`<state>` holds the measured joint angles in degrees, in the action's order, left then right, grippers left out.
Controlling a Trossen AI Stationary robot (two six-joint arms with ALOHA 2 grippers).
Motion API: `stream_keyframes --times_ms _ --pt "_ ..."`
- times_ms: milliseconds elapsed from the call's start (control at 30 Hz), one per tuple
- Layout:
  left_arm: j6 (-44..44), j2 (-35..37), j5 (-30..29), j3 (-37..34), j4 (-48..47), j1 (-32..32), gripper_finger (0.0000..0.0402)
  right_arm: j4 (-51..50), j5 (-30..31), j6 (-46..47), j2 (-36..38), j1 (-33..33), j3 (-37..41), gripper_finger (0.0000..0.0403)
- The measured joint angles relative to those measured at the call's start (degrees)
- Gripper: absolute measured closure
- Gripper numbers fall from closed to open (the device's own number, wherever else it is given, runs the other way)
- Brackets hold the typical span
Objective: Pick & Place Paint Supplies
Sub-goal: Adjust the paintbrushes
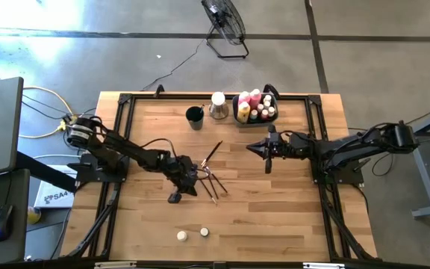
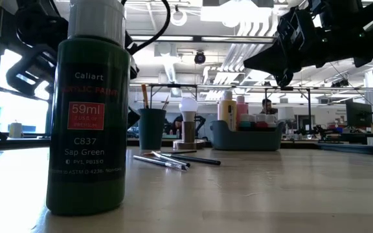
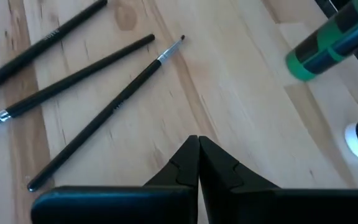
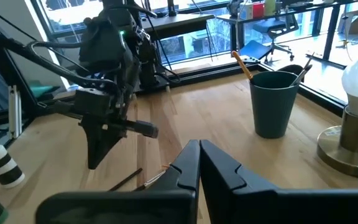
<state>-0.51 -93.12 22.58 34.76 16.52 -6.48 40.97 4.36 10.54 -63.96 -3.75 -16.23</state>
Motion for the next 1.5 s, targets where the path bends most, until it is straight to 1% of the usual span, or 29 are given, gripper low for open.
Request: stream_keyframes --times_ms 300,467,533,633,700,967,1100,1267,1433,1500 --pt "-3.05 -4.5 0.96 0.17 0.91 0.0 0.0401 0.0 -0.02 -0.02 0.0 0.0 0.0 0.0399" --pt "-3.85 -6.46 1.0 0.24 7.3 -0.02 0.0401 -0.02 -0.02 -0.02 0.0 0.0 0.0 0.0399" --pt "-3.85 -6.46 -0.21 0.49 8.23 0.01 0.0401 0.0 -0.03 -0.02 0.0 0.0 0.0 0.0399" --pt "-3.87 -7.07 -3.91 2.03 6.11 0.07 0.0401 -0.01 -0.04 -0.03 0.0 0.0 0.0 0.0399" --pt "-3.87 -7.63 -5.13 3.34 4.8 0.07 0.0401 -0.01 -0.03 -0.08 0.0 0.0 0.0 0.0399" --pt "-2.71 -13.7 -4.69 10.07 4.93 0.09 0.0401 -0.02 -0.03 -0.21 0.0 0.0 0.0 0.0399" --pt "-2.2 -15.48 -7.37 12.46 4.87 0.04 0.0401 -0.02 -0.02 -0.22 0.0 0.0 0.0 0.0399" --pt "-0.83 -15.71 -12.73 13.46 4.75 0.23 0.0401 -0.02 -0.04 -0.22 0.0 0.0 0.0 0.0399" --pt "-1.23 -15.74 -14.69 13.49 4.8 2.24 0.0401 -0.02 -0.03 -0.1 0.0 0.0 0.0 0.0399" --pt "-1.21 -15.74 -16.42 13.49 4.81 2.78 0.0401 -0.02 -0.02 -0.08 0.0 0.0 0.0 0.0399"
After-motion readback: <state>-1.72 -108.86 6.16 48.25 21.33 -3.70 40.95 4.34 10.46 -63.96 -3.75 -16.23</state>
